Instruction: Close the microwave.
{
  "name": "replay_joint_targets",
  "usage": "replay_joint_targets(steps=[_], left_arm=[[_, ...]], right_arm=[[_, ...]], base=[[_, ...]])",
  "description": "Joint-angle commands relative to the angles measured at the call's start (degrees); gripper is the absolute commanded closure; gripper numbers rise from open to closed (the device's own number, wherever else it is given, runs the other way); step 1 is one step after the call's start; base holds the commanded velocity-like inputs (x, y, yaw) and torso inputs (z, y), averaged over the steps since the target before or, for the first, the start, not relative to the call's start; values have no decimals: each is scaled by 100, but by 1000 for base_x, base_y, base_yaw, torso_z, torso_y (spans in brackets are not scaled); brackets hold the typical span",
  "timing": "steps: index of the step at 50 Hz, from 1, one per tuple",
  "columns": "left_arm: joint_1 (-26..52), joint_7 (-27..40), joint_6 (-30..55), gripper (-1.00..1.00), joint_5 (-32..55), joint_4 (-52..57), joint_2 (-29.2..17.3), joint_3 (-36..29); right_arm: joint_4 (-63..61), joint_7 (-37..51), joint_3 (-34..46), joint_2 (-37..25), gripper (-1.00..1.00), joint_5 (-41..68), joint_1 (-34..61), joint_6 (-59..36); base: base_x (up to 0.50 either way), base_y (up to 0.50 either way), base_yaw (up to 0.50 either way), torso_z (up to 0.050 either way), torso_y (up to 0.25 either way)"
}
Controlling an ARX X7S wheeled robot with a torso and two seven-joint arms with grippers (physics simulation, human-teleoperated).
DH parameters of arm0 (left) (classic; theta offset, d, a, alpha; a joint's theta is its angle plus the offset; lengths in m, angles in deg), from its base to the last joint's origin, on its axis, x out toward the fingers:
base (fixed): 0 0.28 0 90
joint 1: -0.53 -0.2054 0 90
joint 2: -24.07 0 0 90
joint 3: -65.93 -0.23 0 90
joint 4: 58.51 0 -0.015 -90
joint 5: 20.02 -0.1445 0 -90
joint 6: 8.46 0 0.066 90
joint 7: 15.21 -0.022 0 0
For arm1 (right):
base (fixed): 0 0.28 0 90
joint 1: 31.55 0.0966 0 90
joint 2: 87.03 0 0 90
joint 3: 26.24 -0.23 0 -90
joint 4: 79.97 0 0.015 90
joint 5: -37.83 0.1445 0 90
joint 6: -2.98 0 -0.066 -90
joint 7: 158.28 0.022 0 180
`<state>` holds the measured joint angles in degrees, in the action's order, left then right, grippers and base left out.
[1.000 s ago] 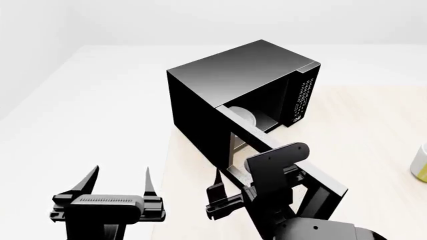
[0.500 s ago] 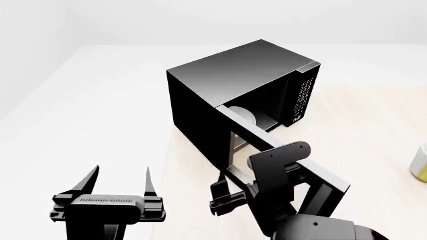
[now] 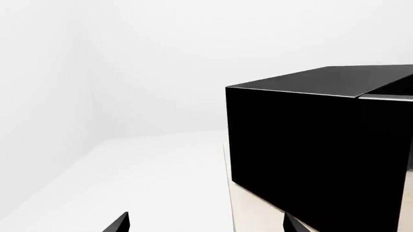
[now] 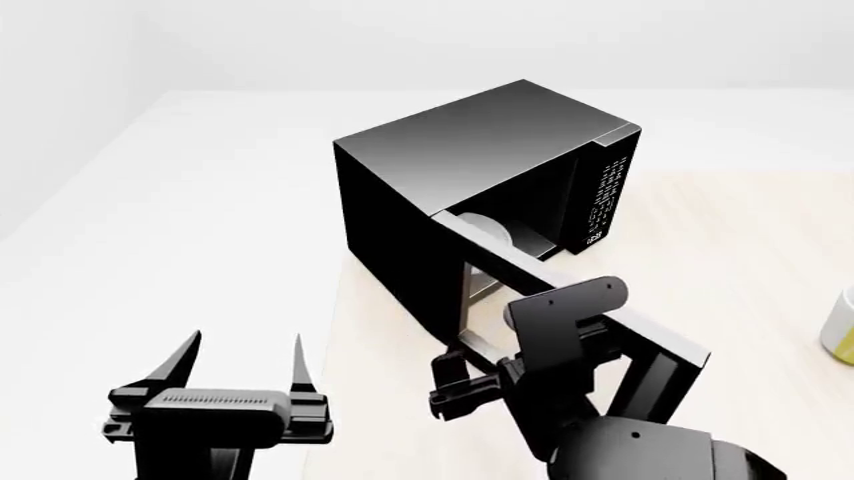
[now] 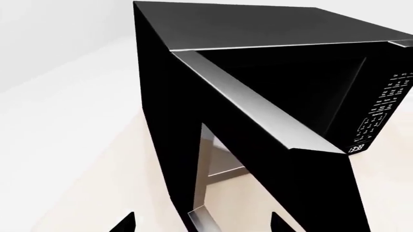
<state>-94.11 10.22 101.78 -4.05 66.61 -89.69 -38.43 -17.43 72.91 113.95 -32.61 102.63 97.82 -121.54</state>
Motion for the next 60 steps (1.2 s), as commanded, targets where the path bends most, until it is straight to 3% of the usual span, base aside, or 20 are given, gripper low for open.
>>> replay_joint_targets(steps=[1, 60], left_arm=[[11, 11, 10, -100, 27, 9, -21, 6], [29, 82, -13, -100, 54, 5, -72, -73]], right_arm=[[186, -102, -79, -68, -100, 83, 20, 48], [1226, -429, -131, 69, -100, -68, 205, 114]], base=[[0, 0, 0, 0, 0], [0, 0, 0, 0, 0]])
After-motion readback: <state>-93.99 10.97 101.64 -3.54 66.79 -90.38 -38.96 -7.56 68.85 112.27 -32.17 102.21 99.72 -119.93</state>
